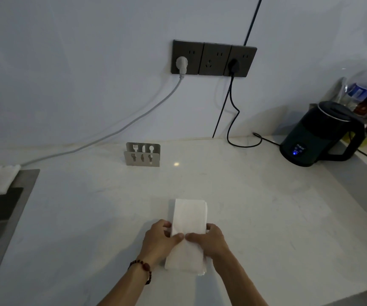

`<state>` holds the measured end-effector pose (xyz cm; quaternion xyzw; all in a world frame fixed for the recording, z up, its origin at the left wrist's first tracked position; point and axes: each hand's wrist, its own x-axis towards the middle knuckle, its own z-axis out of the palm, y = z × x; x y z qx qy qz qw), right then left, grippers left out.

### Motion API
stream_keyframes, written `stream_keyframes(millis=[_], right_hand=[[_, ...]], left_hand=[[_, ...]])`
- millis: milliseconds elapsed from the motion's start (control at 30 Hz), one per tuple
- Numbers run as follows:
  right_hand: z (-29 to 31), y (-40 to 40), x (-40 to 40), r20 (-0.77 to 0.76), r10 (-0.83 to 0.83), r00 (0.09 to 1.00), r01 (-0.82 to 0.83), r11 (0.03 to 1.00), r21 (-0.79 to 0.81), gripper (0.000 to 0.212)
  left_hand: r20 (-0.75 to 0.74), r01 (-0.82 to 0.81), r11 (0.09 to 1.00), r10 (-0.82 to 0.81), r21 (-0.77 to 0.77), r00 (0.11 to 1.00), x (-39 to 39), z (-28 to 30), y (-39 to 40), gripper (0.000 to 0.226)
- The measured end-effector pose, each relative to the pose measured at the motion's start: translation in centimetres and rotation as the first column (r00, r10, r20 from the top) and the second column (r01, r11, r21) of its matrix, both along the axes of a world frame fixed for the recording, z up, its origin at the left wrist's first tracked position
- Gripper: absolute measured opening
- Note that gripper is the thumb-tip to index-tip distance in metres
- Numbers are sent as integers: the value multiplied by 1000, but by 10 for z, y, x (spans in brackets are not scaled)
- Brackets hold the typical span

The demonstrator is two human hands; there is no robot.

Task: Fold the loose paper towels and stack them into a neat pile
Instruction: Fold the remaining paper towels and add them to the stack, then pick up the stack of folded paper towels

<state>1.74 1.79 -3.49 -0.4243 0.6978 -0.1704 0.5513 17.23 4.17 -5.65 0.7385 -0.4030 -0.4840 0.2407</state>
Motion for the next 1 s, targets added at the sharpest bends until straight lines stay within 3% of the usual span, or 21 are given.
stream_keyframes(millis=[100,200,367,433,500,567,700,833,900,1000], right_hand=[[-1,-1,2,35,32,999,-32,999,-7,53],[1,-3,5,66,10,998,-10,1000,-12,49],[9,-4,1,197,7,980,-12,1000,26,74],[11,-2,-6,274,37,961,-46,999,27,78],[15,-1,-14,387,81,918,-99,995,26,72],[24,-1,-20,492,163,855,-191,982,6,62],[53,-14,-27,527,374,763,-402,913,-66,58],[64,-36,-31,478,488,730,-516,852,-82,54],[64,-45,-38,482,444,756,-463,882,-86,48],[51,-57,-57,603,23,798,-52,998,30,55]], left_hand=[[-63,17,1000,-16,11,998,6,0,-3,49],[-178,21,999,-14,36,984,10,2,-7,36],[-262,51,998,-38,45,964,12,3,-8,33],[-268,51,998,-41,28,963,11,5,-8,52],[-309,24,1000,-18,15,951,11,7,-9,91],[-463,-30,999,37,24,886,13,12,-13,118],[-717,-117,992,120,54,686,24,27,-29,107],[-681,-56,998,38,-4,731,20,45,-33,78],[-678,-129,992,88,-10,729,13,50,-36,67],[-760,-375,927,265,31,594,6,55,-39,64]])
